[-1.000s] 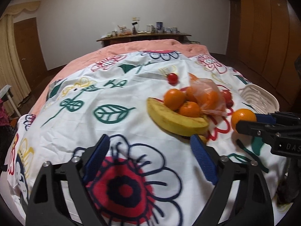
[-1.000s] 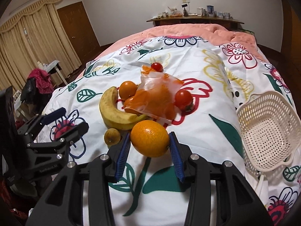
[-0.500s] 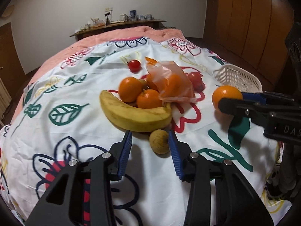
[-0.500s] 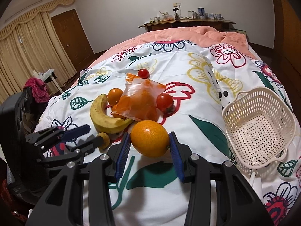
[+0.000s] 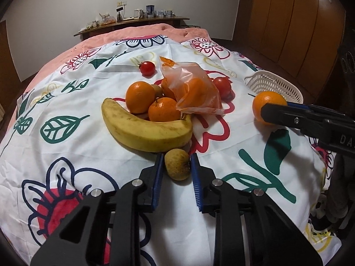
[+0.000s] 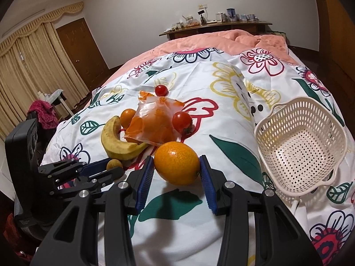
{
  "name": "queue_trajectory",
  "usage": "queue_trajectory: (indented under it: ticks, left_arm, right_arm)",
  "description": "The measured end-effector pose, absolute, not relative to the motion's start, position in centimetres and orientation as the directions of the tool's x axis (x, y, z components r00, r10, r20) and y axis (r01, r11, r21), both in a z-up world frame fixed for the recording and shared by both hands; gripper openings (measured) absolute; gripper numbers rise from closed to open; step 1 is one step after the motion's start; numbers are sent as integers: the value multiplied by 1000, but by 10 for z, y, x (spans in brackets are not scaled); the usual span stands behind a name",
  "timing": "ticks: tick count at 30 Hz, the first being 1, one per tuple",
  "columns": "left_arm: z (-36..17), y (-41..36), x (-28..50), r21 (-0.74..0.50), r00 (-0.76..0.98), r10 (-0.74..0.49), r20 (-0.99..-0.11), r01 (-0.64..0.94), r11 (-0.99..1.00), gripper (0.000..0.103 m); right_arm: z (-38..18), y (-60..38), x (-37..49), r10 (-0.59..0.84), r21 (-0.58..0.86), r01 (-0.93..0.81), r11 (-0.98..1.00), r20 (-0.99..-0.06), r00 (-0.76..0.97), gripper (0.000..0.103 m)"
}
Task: Organize fruits
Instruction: 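Drop the orange into the white basket while the left gripper grasps the small yellow fruit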
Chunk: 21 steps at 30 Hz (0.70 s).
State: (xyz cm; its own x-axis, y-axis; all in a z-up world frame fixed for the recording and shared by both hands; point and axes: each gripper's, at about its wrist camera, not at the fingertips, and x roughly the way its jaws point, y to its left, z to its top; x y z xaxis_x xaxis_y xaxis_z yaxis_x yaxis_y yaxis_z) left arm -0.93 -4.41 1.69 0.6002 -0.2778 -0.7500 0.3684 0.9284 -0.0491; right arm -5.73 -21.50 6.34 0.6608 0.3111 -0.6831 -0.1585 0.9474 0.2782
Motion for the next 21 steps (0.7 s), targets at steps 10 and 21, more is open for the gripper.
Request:
queue_trajectory:
  ticks: [10,21]
  left_arm:
    - [42,-48,-26,-51,639,-308,-705,387,921,25]
    - [58,-61,-30,-54,648,-330,-687,407,912,25]
  right_arm:
    - [76,-253,-63,245,289,-65,955,-650,719,42]
    - [62,-331,-59,78,281,155,947,-669,739,42]
